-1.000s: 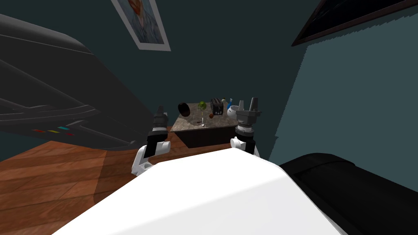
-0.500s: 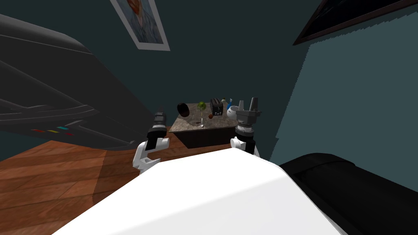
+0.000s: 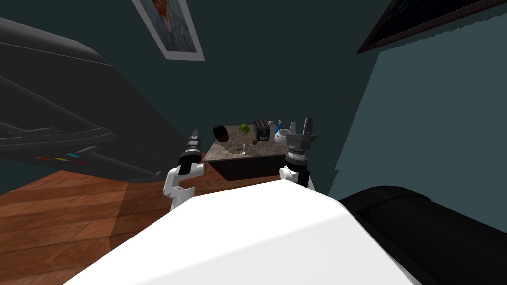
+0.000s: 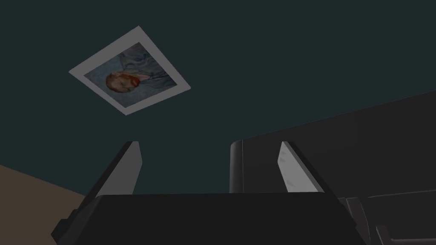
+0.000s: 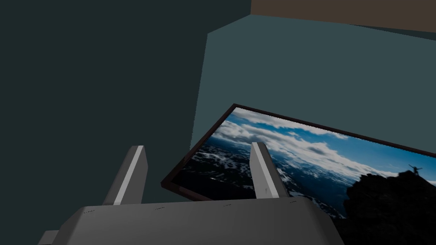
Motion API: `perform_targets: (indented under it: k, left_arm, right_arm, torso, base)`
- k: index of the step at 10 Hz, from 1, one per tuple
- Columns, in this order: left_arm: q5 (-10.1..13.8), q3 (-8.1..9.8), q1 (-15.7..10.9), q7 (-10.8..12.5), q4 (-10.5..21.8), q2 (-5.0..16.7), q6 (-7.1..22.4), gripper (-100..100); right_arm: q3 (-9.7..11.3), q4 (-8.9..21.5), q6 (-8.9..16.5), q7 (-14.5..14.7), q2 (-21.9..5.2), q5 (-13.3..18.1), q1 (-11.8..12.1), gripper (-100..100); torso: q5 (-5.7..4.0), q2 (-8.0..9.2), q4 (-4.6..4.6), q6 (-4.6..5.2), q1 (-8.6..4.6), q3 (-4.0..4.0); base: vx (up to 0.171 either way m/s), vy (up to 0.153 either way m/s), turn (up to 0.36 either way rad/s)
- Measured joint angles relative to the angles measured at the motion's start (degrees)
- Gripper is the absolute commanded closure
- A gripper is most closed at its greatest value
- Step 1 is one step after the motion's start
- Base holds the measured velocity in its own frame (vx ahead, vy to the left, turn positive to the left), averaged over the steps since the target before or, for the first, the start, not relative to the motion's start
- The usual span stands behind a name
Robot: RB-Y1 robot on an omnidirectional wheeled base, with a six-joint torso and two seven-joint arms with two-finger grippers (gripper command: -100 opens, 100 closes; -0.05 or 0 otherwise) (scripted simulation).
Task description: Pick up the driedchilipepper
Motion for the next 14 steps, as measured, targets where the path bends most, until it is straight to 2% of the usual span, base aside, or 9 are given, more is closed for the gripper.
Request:
perform_targets:
  k: [3,4,5,6,11,12,14]
  left_arm:
    - [-1.3,1.31,-2.2,-0.6,2.0,-0.2,4.2,-100]
    - [-2.2,2.12,-3.5,-1.0,3.2,-0.5,5.8,-100]
    - [-2.1,2.83,-4.3,-1.1,4.1,0.3,7.5,-100]
    - [-3.0,3.87,-6.0,-1.3,6.1,0.1,8.9,-100]
    - [-4.8,5.81,-9.8,-2.3,9.6,-0.2,16.1,-100]
    - [-5.4,6.54,-11.6,-2.7,11.0,-0.1,18.1,-100]
    - [-6.4,7.95,-13.6,-3.3,13.4,-0.3,21.4,-100]
  right_arm:
    - [0.0,0.0,0.0,0.0,0.0,0.0,0.0,0]
    - [0.0,0.0,0.0,0.0,0.0,0.0,0.0,0]
    - [0.0,0.0,0.0,0.0,0.0,0.0,0.0,0]
    - [0.0,0.0,0.0,0.0,0.0,0.0,0.0,0]
    - [0.0,0.0,0.0,0.0,0.0,0.0,0.0,0]
    - [0.0,0.0,0.0,0.0,0.0,0.0,0.0,0]
    - [0.0,0.0,0.0,0.0,0.0,0.0,0.0,0]
  torso:
    - [0.01,0.04,0.01,0.00,0.05,0.03]
    - [0.00,-0.01,0.00,0.00,-0.01,0.00]
    - [0.00,-0.01,0.00,-0.01,0.00,0.00]
    - [0.00,-0.03,-0.01,0.00,-0.04,-0.01]
    - [0.01,0.07,0.01,-0.01,0.07,0.04]
    - [0.01,0.03,0.01,0.00,0.02,0.02]
    - [-0.02,-0.02,0.00,0.00,-0.08,-0.01]
  base:
    - [0.017,-0.037,0.007]
    - [0.027,-0.051,0.003]
    - [0.028,-0.058,0.006]
    - [0.025,-0.048,0.002]
    - [0.015,-0.034,-0.001]
    - [0.020,-0.048,-0.003]
    - [0.032,-0.063,-0.003]
